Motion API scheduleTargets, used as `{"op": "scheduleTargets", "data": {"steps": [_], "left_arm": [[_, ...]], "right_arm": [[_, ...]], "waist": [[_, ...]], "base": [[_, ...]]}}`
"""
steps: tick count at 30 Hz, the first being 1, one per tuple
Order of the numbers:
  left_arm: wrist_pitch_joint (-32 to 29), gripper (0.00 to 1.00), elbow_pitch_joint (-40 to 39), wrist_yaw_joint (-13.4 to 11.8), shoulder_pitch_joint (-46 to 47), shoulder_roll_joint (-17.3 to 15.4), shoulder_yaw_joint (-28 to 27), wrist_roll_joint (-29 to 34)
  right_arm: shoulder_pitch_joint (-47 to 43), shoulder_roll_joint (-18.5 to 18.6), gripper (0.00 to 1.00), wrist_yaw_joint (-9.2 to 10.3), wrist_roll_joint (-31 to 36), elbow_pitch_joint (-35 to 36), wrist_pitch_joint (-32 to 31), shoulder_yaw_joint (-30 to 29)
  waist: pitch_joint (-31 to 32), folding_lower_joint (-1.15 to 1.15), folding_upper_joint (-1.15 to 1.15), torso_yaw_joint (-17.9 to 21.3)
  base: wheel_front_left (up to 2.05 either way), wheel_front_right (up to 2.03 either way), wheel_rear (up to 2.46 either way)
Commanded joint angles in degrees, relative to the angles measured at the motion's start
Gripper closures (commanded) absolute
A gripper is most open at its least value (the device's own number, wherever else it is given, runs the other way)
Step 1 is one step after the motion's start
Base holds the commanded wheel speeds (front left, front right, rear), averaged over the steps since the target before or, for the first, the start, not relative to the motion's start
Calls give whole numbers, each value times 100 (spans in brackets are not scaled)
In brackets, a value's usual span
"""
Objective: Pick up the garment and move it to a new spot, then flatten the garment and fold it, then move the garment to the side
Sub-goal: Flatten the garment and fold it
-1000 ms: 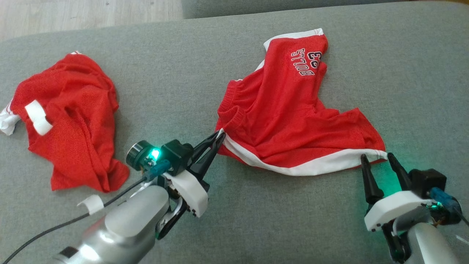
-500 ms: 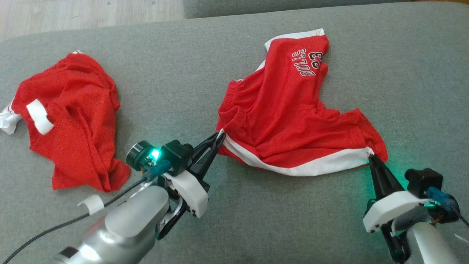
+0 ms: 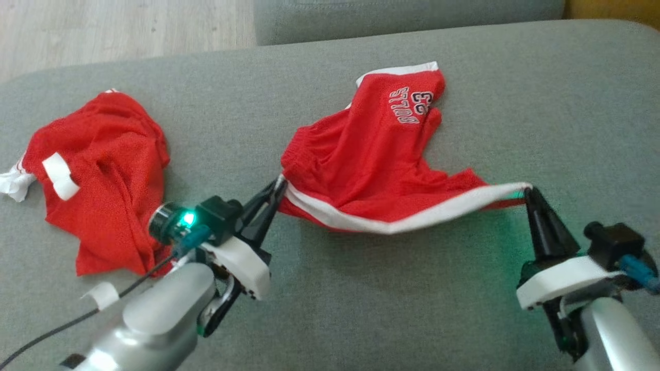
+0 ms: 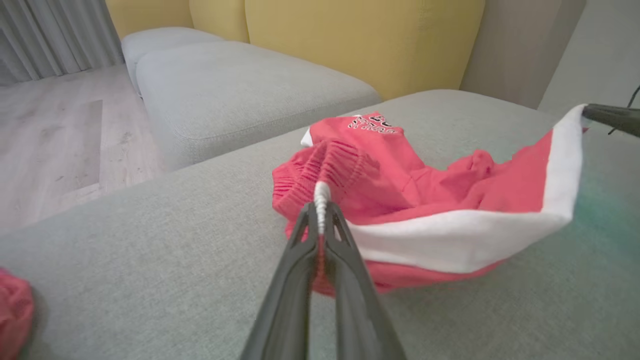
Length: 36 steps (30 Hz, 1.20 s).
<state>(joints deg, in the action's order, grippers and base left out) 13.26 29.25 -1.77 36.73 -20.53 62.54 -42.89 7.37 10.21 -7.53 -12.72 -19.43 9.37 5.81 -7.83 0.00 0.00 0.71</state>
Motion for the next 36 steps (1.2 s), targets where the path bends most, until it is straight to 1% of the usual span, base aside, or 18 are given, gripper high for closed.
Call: {"op": "scheduleTargets", "data": {"steps": [1,7,11,14,19,20,25,27,31,36], "left_arm": [[73,100,-160,-54,208,-223,-318,-30],[137,100,-528,-195,295,-448,-772,-160],[159,100,-887,-281,475,-603,-1151,-204],[157,100,-1218,-269,811,-725,-1412,-234],[106,100,-1454,-343,1443,-826,-1694,-178],[106,100,-1454,-343,1443,-826,-1694,-178],[113,100,-1627,-467,1850,-863,-1868,-57],[124,100,-1707,-557,1905,-867,-1962,-36],[150,100,-1931,-693,1831,-875,-2117,26],[166,100,-2316,-838,1514,-926,-2249,114]], "right_arm": [[12,160,100,4,-40,281,117,136],[216,438,100,4,-110,950,386,230],[533,606,100,4,50,1384,499,174],[1016,697,100,4,298,1664,537,19],[1735,820,100,4,620,1764,549,26],[1735,820,100,4,620,1764,549,26],[2350,956,100,4,910,1791,552,103],[2510,1007,100,4,1042,1829,550,93],[2582,1066,100,4,1064,1883,458,114],[2284,1228,100,4,972,2000,225,138]], "waist": [[58,0,0,3],[241,0,0,-21],[380,0,0,-42],[503,0,0,-67],[670,0,0,-75],[670,0,0,-75],[814,0,0,-42],[854,0,0,-30],[940,0,0,-9],[1025,0,0,20]], "base": [[0,0,0],[0,0,0],[0,0,0],[0,0,0],[0,0,0],[0,0,0],[0,0,0],[0,0,0],[0,0,0],[0,0,0]]}}
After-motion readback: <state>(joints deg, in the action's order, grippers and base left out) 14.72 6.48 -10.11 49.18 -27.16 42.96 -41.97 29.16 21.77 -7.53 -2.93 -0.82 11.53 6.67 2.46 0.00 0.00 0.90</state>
